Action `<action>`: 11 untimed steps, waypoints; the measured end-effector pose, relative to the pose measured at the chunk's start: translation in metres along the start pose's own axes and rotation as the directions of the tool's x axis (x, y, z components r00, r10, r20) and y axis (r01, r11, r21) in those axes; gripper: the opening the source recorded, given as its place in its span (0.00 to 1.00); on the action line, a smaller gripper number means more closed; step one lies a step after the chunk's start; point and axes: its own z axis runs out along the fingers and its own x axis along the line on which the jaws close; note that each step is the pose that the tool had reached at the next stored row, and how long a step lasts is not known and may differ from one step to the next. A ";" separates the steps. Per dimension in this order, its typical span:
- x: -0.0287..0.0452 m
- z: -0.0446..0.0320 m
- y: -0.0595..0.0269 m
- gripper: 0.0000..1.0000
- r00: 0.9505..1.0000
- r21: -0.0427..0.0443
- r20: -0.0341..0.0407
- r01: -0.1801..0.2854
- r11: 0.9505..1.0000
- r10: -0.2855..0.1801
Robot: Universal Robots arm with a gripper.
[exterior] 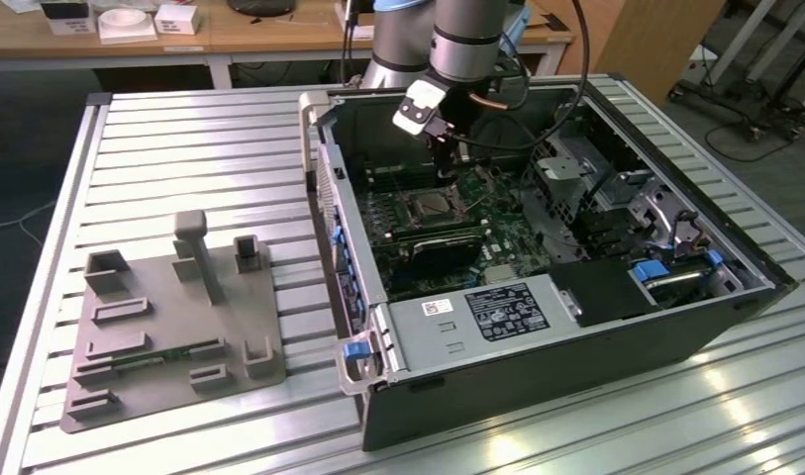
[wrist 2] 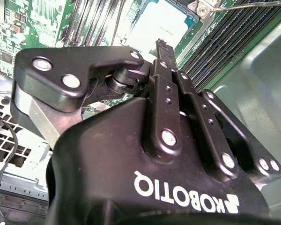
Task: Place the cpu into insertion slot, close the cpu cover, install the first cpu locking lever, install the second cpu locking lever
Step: 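Close the cpu cover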
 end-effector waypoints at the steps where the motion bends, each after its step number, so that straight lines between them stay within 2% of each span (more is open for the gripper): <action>1: 0.0000 0.0000 0.0000 0.10 1.000 0.000 0.000 0.000 1.000 0.000; 11: -0.0001 -0.0038 0.0003 0.10 1.000 0.000 0.000 0.000 1.000 0.000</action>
